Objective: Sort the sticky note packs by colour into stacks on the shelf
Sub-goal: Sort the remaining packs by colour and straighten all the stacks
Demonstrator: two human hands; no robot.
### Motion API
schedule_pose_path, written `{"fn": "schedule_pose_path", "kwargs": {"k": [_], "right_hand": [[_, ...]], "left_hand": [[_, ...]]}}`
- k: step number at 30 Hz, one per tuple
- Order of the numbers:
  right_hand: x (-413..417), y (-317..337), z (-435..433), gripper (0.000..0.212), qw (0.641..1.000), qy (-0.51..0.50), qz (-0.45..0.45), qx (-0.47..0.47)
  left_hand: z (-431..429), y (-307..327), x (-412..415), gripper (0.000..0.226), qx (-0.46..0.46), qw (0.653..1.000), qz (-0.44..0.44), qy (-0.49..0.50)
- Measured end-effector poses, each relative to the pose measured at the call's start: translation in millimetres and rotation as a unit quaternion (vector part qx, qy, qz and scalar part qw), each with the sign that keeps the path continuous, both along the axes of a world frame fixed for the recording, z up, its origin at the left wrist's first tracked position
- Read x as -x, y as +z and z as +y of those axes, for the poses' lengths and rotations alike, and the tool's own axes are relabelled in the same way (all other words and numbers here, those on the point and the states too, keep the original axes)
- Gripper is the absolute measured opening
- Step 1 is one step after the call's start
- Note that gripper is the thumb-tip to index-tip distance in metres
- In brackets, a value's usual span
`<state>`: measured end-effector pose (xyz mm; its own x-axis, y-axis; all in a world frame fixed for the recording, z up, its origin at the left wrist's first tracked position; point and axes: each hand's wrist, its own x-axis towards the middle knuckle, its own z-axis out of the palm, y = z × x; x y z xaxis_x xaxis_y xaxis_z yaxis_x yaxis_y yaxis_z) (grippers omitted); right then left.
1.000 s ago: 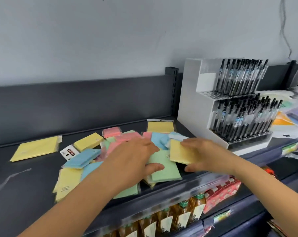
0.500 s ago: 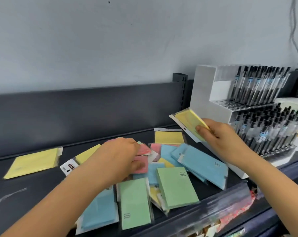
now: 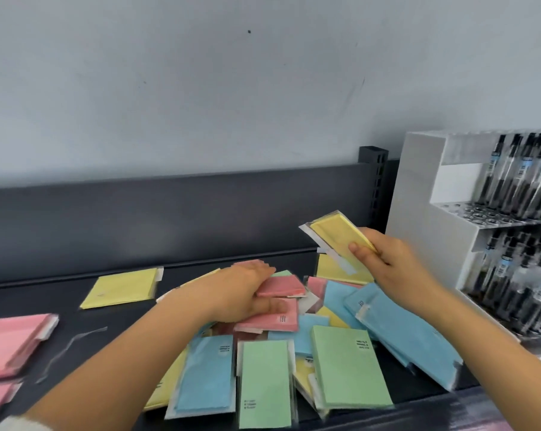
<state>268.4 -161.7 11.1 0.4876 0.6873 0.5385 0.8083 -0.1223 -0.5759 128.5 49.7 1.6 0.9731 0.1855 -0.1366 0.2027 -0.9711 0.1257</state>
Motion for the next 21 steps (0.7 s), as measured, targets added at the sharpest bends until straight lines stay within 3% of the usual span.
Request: {"fn": "schedule_pose_path", "kwargs": {"k": [6,9,13,15,17,19,21], "right_hand": [[-2.4,-2.9,0.0,0.039,0.999,0.037,0.013,-0.01],[-5.6,-8.5,-1.0,0.032,0.998,0.047,0.029,-0.013],[-8.6,-12.2,-1.9,0.029,0.996,0.047,0.067,-0.048],[-9.9,-12.6,-3.0,0.024,0.993,0.045,0.091,-0.066],[-10.1,-11.3,-4.3,0.021,0.99,0.041,0.11,-0.079],[-9.1,-9.3,-3.9,0.019,0.986,0.042,0.139,-0.082],[-6.4,-7.2,-2.3,0.02,0.982,0.049,0.16,-0.084]], "left_hand": [[-16.6,2.0,-14.0,0.03,-0.094,0.995,-0.008,0.024],[-25.0,2.0,-14.5,0.042,-0.184,0.98,0.067,0.025],[-25.1,-2.5,-13.7,0.047,-0.205,0.973,-0.076,0.08],[-27.0,0.5,-8.1,0.038,-0.117,0.967,-0.176,0.145],[-28.4,7.3,2.2,0.028,-0.013,0.932,-0.3,0.2],[-29.6,12.2,14.6,0.026,0.111,0.876,-0.4,0.245],[-32.4,15.5,26.9,0.024,0.288,0.799,-0.455,0.267]]}}
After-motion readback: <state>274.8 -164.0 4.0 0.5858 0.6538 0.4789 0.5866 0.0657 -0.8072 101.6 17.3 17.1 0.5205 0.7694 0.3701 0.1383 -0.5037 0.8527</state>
